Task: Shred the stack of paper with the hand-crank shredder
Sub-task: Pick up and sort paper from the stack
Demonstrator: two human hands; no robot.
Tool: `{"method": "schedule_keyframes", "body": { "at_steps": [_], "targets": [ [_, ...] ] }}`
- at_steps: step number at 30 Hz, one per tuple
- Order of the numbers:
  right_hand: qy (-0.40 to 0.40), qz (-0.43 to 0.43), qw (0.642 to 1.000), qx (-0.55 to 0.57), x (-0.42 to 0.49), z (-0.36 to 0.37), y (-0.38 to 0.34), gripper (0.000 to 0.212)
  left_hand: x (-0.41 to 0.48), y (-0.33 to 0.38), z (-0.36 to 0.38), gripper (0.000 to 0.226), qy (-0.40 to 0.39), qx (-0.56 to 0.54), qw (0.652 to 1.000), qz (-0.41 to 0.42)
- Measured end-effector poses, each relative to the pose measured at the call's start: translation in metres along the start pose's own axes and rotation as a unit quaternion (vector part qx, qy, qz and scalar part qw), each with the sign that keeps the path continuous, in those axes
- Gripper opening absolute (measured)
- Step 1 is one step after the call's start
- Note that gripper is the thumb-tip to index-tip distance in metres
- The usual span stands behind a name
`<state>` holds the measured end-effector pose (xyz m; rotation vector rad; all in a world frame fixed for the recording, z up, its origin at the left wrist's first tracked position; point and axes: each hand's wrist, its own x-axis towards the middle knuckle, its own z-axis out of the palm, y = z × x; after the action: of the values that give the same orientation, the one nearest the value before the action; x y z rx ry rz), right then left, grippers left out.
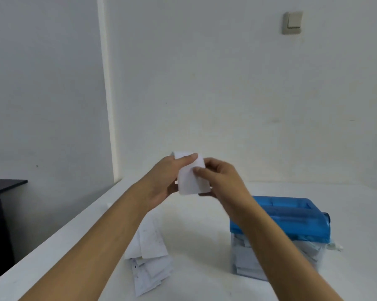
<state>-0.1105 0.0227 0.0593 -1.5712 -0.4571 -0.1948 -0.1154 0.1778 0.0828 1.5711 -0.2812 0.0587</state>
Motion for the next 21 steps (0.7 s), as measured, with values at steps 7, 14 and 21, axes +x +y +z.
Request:
{"method": "schedule_keyframes", "body": {
  "at_steps": [7, 14, 21],
  "targets": [
    [0.080, -0.012, 0.992, -0.098, -0.004, -0.079, -0.020, 0.014, 0.018, 0.006, 0.066, 0.021, -0.013, 0.074, 0.995, 0.071],
    [0.128, -0.022, 0.966, -0.223, -0.022, -0.145, -0.031, 0.017, 0.039, -0.003, 0.135, 0.035, -0.040, 0.059, 0.993, 0.094],
    [0.095, 0.026, 0.932, -0.350, -0.051, -0.185, -0.006, 0.019, 0.047, -0.033, 0.160, 0.026, -0.077, 0.195, 0.973, 0.097]
  ]
}}
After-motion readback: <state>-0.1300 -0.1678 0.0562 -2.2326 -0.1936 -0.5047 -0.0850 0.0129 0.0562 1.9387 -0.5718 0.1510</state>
